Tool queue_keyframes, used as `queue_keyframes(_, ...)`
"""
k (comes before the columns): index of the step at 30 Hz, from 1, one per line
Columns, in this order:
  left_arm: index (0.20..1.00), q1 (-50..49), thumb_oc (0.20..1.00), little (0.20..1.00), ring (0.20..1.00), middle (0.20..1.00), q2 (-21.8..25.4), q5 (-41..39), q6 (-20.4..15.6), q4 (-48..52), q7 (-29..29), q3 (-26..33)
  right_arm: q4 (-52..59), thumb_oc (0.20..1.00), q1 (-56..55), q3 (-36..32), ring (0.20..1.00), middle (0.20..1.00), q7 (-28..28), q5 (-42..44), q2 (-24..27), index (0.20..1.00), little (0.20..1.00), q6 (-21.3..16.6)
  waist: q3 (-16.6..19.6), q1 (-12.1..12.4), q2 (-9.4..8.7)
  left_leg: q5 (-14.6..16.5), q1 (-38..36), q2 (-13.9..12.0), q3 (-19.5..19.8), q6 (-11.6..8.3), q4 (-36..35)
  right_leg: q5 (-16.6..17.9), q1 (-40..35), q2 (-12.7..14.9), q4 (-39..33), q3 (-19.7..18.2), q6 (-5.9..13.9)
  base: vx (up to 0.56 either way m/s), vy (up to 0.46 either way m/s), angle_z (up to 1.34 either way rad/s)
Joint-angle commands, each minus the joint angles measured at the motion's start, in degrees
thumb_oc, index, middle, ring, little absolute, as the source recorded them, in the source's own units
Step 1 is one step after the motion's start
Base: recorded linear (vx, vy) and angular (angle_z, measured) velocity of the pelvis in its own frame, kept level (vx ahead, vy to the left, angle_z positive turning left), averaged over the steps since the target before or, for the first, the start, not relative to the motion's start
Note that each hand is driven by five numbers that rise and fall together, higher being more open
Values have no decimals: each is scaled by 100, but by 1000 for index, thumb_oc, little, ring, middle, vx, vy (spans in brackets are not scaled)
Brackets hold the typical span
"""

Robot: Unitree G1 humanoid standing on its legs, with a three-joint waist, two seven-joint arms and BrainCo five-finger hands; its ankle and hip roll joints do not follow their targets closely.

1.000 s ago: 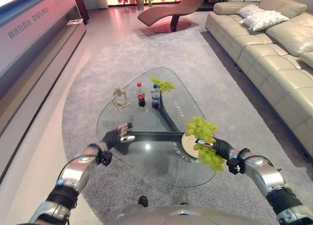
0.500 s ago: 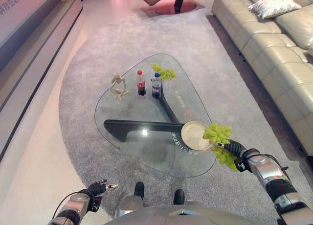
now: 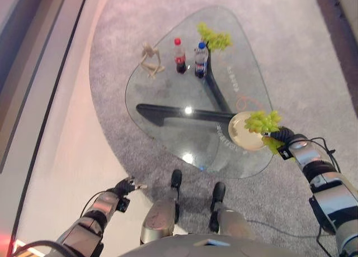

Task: Pick up fruits into the plate

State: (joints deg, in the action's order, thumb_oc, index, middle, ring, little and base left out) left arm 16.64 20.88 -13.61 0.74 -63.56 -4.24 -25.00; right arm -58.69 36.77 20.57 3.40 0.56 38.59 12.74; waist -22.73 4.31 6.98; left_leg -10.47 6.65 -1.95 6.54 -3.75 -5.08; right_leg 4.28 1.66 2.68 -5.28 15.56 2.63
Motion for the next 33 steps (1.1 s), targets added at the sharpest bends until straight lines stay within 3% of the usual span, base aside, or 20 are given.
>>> queue_keyframes(1,1000,360,1000,1000,1000,1000,30,-220,-150,-122,119,-234,97,200,690,292,200,200,-353,-2,396,200,200,-94,-235,32,-238,1245,-252,243,-16,119,384,-883,300,289,1008,-311,86,-71,12,-1)
queue_keyframes(11,1000,629,1000,1000,1000,1000,140,-454,-149,-3,148,-384,-541,200,1337,510,200,200,-375,35,424,200,200,60,-595,41,-88,1103,220,334,-89,138,470,-824,859,338,1207,-299,30,-38,20,-1)
queue_keyframes(22,1000,766,1000,1000,1000,1000,175,-434,-170,241,188,-479,-823,200,1540,557,200,200,-583,-118,295,200,200,141,-706,52,0,1059,455,388,-188,183,570,-774,1199,377,1383,-335,59,-5,11,-3)
queue_keyframes(24,1000,765,1000,1000,1000,1000,173,-427,-191,256,198,-499,-832,256,1562,563,256,256,-594,-138,302,256,256,171,-706,53,5,1056,478,391,-199,186,581,-767,1231,383,1396,-334,65,-8,8,-2)
queue_keyframes(25,1000,769,1000,1000,1000,1000,158,-425,-172,292,214,-526,-859,442,1587,564,442,442,-678,-141,280,442,442,185,-706,60,19,1056,510,396,-214,190,600,-766,1264,388,1414,-332,69,-15,19,-8)
queue_keyframes(27,1000,766,1000,1000,1000,1000,139,-430,-163,314,231,-544,-879,595,1597,551,595,595,-752,-127,257,595,595,168,-706,66,33,1053,525,405,-224,194,606,-758,1280,393,1417,-328,74,-13,23,-8)
queue_keyframes(29,1000,762,1000,1000,1000,1000,127,-451,-143,321,249,-553,-875,1000,1611,523,1000,1000,-833,-128,233,1000,1000,160,-706,69,38,1048,545,408,-237,199,606,-750,1311,393,1425,-329,80,0,0,0)
queue_keyframes(33,1000,774,1000,1000,1000,1000,107,-481,-122,290,269,-565,-849,1000,1657,513,1000,1000,-1028,-122,167,1000,1000,164,-706,65,44,1040,565,407,-273,201,600,-739,1351,392,1435,-335,93,0,0,0)
